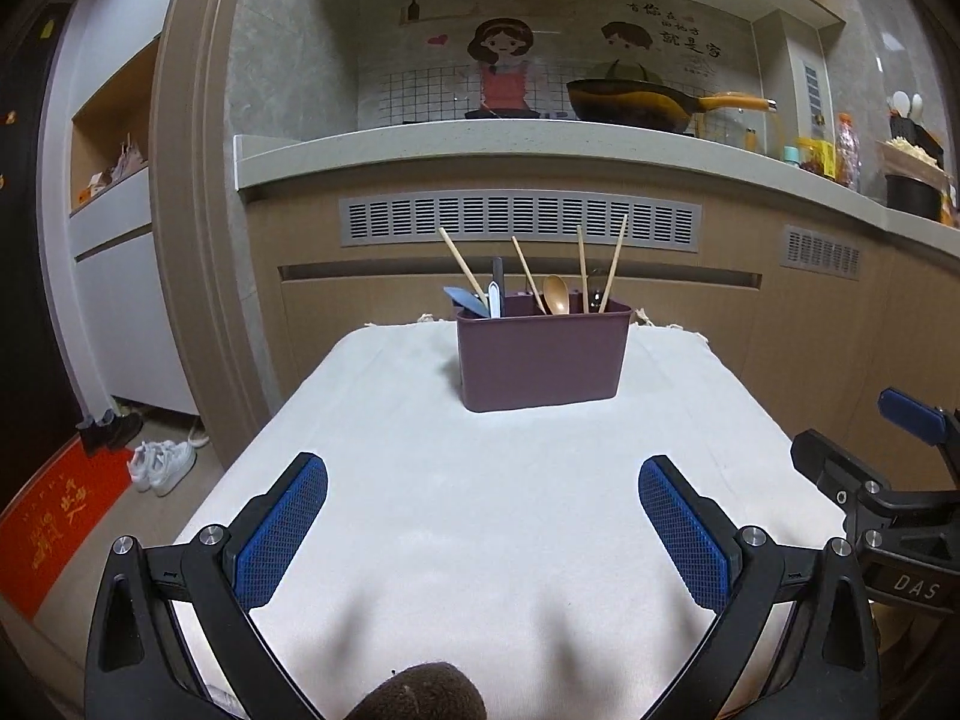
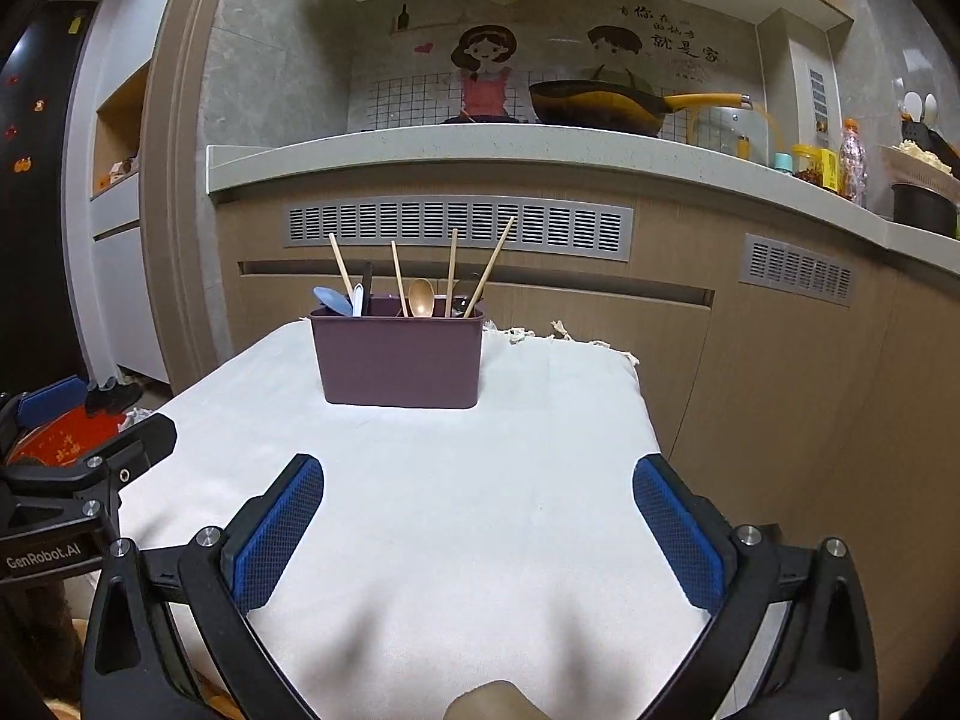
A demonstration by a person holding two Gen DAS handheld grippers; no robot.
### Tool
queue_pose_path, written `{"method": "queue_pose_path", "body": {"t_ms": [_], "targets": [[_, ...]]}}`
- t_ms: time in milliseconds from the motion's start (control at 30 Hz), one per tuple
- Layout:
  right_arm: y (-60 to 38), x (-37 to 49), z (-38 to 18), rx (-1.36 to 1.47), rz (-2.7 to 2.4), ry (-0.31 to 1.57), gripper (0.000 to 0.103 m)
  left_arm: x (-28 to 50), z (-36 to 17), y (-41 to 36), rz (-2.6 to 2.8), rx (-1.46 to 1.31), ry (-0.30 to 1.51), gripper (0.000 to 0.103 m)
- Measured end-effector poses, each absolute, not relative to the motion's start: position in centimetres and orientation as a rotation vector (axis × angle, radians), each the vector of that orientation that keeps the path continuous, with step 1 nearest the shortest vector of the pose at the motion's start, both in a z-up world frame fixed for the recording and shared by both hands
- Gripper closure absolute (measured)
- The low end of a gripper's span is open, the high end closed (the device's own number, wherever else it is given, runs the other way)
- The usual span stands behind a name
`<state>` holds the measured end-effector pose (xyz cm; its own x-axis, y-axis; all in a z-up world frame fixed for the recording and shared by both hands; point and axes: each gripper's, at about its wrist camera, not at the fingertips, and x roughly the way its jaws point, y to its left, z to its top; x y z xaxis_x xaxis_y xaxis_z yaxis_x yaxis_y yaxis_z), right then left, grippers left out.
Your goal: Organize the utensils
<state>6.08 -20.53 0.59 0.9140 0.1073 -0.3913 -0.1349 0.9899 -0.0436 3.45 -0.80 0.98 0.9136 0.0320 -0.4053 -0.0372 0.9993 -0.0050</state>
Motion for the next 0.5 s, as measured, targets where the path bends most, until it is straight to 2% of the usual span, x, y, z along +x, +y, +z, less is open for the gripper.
{"method": "queue_pose_path", "body": {"t_ms": [500], "targets": [[-20.8,6.1,0.58,-0.062,0.122,0.406,0.0,3.57,0.87,-0.89,0.027,-0.009,0.429,0.0]]}}
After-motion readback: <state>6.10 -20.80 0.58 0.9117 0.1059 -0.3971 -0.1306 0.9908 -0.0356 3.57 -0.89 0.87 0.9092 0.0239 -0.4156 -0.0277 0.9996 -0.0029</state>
